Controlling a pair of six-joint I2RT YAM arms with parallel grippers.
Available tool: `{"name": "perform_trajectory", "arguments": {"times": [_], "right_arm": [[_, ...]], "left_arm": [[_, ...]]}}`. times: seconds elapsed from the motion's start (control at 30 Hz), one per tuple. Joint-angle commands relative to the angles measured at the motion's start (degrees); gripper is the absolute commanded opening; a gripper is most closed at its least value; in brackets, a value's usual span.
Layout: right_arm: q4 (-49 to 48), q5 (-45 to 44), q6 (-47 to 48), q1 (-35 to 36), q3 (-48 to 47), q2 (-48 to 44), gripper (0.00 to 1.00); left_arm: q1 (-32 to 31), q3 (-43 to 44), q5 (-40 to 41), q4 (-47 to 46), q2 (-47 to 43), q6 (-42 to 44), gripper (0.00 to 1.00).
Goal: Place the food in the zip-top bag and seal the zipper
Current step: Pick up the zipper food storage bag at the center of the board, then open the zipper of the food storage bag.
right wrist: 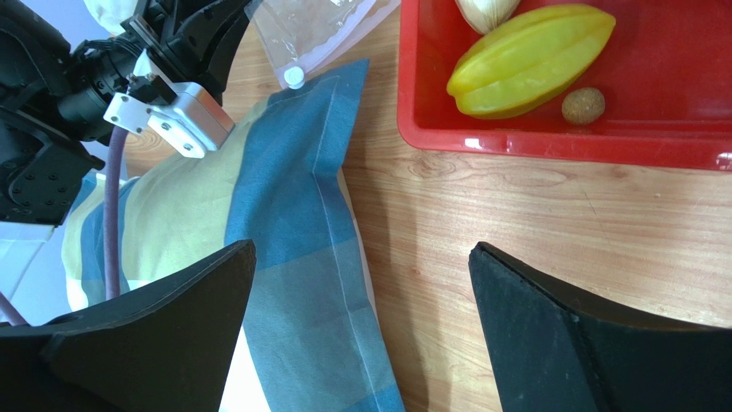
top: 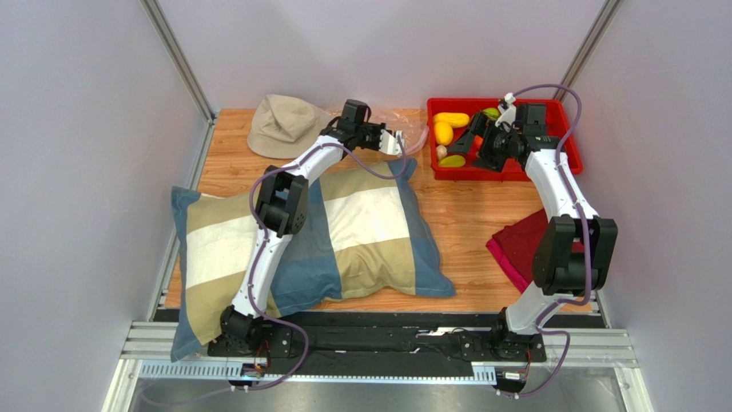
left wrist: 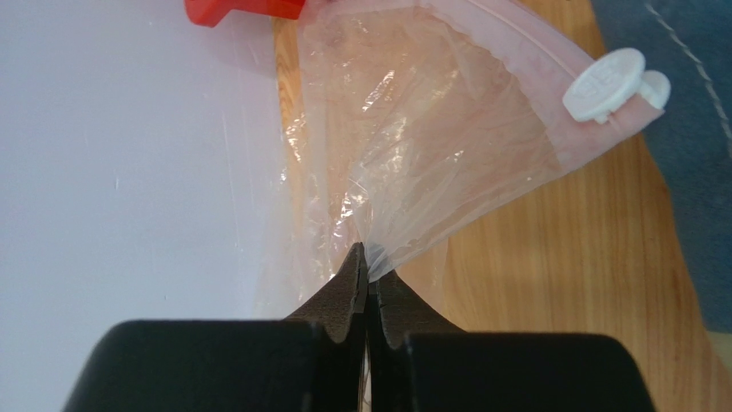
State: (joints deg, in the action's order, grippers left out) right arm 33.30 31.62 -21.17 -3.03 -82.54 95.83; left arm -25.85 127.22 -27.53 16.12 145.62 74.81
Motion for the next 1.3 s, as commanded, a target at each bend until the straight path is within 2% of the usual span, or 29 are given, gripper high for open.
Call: {"name": "perform_trajectory", "arguments": {"times": [0.0, 0.23, 0.37, 0.53, 0.8, 0.83, 0.93, 1.17, 1.27], "right_arm": [[-1.22, 1.34, -0.01, 0.04, -5.17, 1.28, 1.0], [-2.62, 4.15, -3.7, 0.04, -9.39, 2.61, 1.0], [-8.66, 6.7, -9.49, 0.04, -8.95, 2.52, 0.98], [-17.55, 9.68, -22.14, 0.21, -9.38, 3.92, 0.9], [-25.12, 11.89, -34.9, 2.76, -13.69, 8.84, 0.88], [-25.91, 11.8, -36.21, 5.11, -14.05, 9.28, 0.87], [-27.4, 12.5, -38.76, 6.45, -15.72, 11.65, 0.84], [-31.27, 12.77, -44.39, 6.72, -17.48, 16.93, 0.68], [-32.77, 12.51, -46.41, 6.89, -17.21, 18.42, 0.65]], "left_arm": [[0.09, 1.46, -0.69, -7.4, -5.33, -5.27, 0.0], [1.06, -3.54, 4.67, -14.35, -16.41, -20.13, 0.0], [0.97, -16.17, 7.13, -20.68, -25.2, -24.61, 0.0], [0.18, -25.16, 14.25, -26.57, -33.55, -31.2, 0.0], [-2.1, -43.1, 18.03, -39.84, -42.17, -29.19, 0.0], [-2.28, -43.89, 18.38, -41.07, -42.35, -29.28, 0.0], [-2.89, -46.0, 18.65, -43.1, -42.79, -30.33, 0.0], [-3.95, -47.76, 17.86, -47.05, -42.26, -30.07, 0.0], [-4.3, -48.64, 16.55, -47.93, -42.0, -28.76, 0.0]]}}
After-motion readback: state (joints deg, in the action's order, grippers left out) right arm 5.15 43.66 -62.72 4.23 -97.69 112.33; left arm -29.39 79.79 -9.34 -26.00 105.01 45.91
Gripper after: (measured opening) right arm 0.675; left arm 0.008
